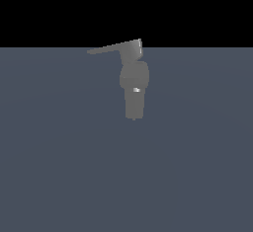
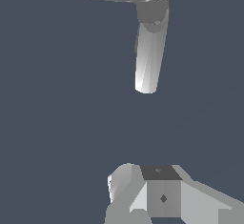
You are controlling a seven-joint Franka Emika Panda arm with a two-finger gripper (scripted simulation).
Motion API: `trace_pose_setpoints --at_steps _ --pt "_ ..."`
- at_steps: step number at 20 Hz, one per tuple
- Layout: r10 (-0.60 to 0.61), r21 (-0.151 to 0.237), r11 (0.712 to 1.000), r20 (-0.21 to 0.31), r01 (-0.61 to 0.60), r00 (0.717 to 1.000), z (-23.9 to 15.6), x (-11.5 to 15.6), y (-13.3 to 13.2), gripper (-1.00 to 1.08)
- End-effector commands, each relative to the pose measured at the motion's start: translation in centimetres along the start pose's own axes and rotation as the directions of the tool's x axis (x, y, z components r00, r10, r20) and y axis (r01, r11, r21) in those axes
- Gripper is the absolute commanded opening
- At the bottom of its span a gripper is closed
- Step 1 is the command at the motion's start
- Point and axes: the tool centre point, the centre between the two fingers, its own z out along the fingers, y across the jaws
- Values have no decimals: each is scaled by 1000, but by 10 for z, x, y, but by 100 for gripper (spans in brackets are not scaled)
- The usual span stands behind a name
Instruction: Turn on the faucet by rotating a designated handle.
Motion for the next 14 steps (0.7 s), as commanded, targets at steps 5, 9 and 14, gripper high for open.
trace_pose_setpoints --at_steps 5,9,14 --pt "8 -1 1000 1 -8 1000 1 1 -2 -100" --pt "33 -3 999 3 -33 999 3 4 -7 -100" --pt "88 -7 996 7 -88 996 9 11 -18 -100"
